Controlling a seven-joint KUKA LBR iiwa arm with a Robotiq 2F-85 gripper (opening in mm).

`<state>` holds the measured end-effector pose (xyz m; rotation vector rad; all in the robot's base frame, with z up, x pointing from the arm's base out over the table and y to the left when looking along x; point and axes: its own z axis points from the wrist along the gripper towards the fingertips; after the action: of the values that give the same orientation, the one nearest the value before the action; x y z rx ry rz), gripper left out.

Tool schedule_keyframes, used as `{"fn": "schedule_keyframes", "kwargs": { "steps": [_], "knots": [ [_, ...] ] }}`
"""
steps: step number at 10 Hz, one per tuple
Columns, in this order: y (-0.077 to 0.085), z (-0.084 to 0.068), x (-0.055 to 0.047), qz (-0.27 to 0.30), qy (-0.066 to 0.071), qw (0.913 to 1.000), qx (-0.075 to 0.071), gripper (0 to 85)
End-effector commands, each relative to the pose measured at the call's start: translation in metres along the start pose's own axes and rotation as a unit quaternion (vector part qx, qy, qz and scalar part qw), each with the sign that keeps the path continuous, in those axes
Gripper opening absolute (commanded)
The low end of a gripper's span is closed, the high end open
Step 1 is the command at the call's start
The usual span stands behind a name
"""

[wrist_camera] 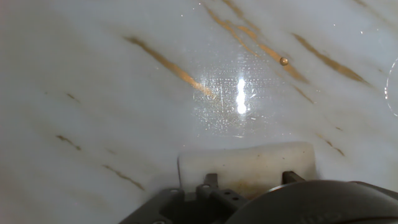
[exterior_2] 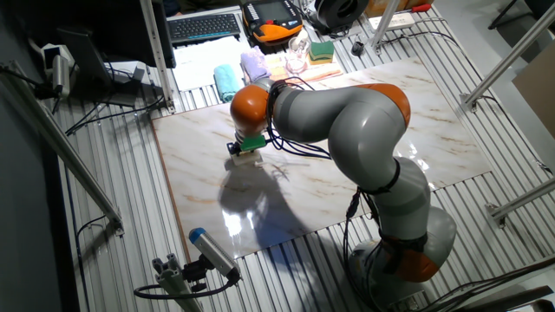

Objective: Clean the tabletop with a sponge

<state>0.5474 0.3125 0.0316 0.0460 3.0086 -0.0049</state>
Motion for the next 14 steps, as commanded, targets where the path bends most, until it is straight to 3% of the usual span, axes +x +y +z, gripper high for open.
{"fn": "schedule_keyframes", "kwargs": {
  "steps": [1, 8, 9, 14],
  "knots": [
    [-0.0002, 0.0002, 0.0001, -0.002, 0.002, 1.0000, 0.000, 34.0],
    [-0.0002, 0.0001, 0.0001, -0.009, 0.008, 0.9999, -0.003, 34.0],
    [-0.0001, 0.0000, 0.0002, -0.010, 0.009, 0.9999, -0.003, 17.0],
    [0.0001, -0.0055, 0.0004, -0.012, 0.012, 0.9999, -0.003, 17.0]
  ]
}}
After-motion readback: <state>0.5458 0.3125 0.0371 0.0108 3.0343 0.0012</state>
